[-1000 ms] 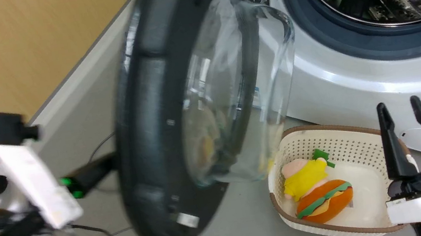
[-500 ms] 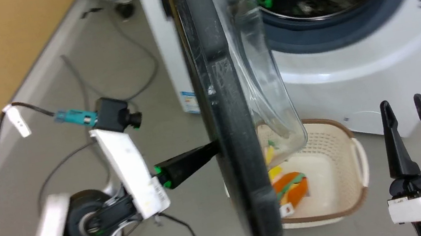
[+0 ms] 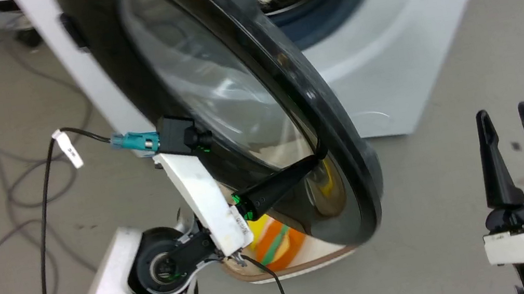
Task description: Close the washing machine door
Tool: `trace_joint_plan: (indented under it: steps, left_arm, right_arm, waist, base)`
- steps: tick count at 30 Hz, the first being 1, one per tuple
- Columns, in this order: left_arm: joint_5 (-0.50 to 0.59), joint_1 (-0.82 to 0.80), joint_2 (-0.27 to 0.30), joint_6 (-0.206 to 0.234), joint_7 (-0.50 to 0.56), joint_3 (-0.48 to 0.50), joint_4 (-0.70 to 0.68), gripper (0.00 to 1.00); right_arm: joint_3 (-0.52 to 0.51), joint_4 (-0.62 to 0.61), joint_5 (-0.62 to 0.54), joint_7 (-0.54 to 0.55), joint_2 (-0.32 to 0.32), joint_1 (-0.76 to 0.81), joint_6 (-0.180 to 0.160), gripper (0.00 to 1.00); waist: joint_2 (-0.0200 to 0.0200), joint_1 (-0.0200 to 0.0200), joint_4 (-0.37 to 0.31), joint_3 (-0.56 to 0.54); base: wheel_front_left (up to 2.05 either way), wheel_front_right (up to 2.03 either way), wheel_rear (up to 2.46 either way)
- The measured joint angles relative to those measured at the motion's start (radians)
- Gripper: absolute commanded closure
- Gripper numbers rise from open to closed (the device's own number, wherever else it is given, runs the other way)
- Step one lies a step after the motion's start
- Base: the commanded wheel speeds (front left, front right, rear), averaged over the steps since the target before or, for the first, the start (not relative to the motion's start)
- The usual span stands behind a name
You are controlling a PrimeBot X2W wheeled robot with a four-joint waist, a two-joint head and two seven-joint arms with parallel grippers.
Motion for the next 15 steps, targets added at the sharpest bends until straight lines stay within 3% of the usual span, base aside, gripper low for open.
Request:
trace_joint_plan:
  steps: [8, 15]
  left_arm:
    - [-0.001, -0.002, 0.011, 0.0, -0.164, -0.061, 0.04, 1.0]
    - [0.1, -0.001, 0.078, 0.0, -0.368, -0.166, 0.044, 1.0]
  right_arm:
    - [-0.006, 0.0, 0.025, 0.0, 0.0, -0.013, 0.0, 0.0]
    - [-0.014, 0.0, 0.028, 0.0, 0.0, -0.009, 0.0, 0.0]
  waist:
    - [0.0, 0.0, -0.109, 0.027]
    - [0.0, 0.0, -0.127, 0.016]
  base:
    - [0.0, 0.0, 0.0]
    - [0.0, 0.0, 0.0]
